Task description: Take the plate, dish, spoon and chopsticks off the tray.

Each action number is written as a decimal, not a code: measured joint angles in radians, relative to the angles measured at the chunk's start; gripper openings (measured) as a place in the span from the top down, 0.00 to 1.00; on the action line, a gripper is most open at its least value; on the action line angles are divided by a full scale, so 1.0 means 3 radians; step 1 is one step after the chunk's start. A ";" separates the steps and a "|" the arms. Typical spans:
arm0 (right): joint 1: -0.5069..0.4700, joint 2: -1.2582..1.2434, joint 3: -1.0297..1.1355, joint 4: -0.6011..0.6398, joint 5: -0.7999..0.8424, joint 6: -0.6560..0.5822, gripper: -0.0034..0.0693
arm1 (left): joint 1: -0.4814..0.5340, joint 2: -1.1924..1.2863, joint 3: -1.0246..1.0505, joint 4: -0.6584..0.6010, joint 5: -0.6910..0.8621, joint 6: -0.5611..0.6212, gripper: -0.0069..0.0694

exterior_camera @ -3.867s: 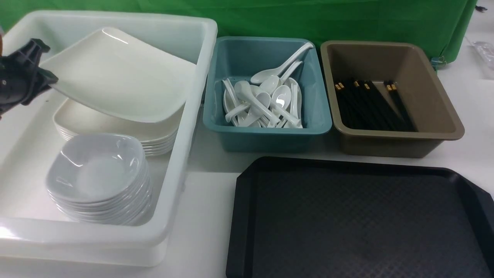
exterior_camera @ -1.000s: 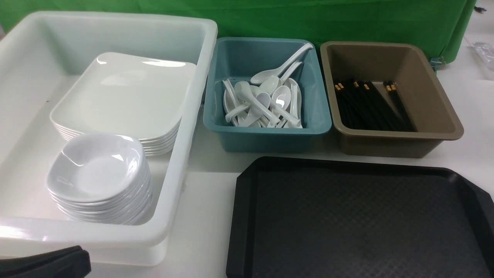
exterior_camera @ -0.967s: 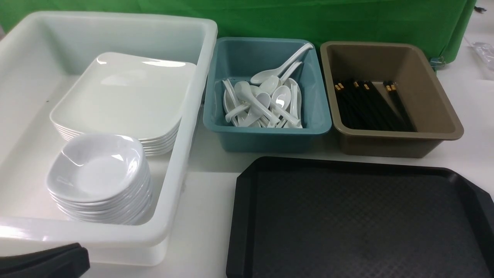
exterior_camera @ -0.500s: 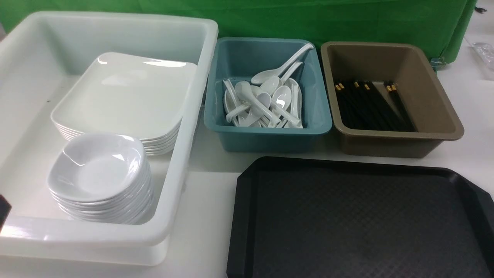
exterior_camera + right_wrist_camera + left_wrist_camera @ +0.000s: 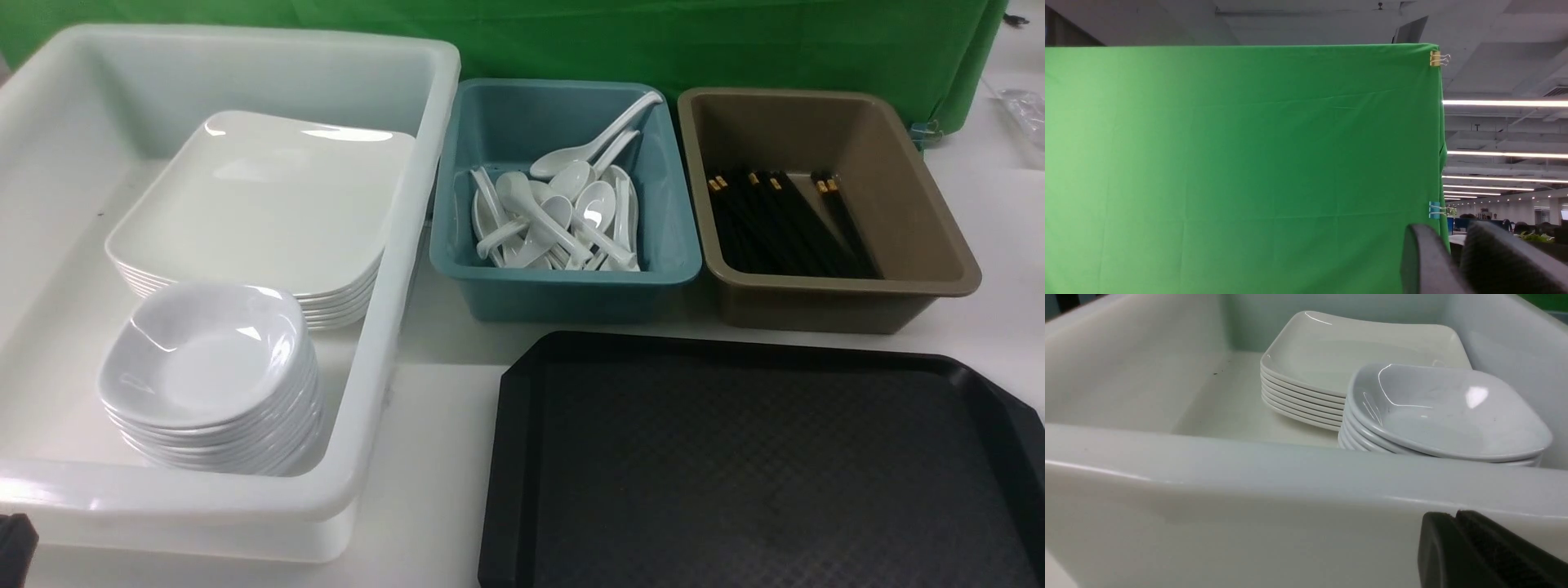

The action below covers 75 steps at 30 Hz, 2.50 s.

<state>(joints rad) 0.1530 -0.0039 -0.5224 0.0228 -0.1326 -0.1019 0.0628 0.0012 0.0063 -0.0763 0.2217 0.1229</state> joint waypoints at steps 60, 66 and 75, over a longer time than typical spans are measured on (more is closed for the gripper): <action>-0.0324 0.0013 0.1766 -0.0003 0.1278 -0.0417 0.62 | 0.0000 0.0000 0.0000 0.0104 0.0008 0.0018 0.89; -0.0324 0.0013 0.1766 -0.0003 0.1278 -0.0417 0.62 | 0.0000 0.0000 0.0000 0.0104 0.0008 0.0018 0.89; -0.0324 0.0013 0.1766 -0.0003 0.1278 -0.0417 0.62 | 0.0000 0.0000 0.0000 0.0111 0.0008 0.0018 0.89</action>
<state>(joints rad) 0.0558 0.0000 0.0073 0.0218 0.2507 -0.2269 0.0628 0.0012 0.0063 -0.0429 0.2242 0.1282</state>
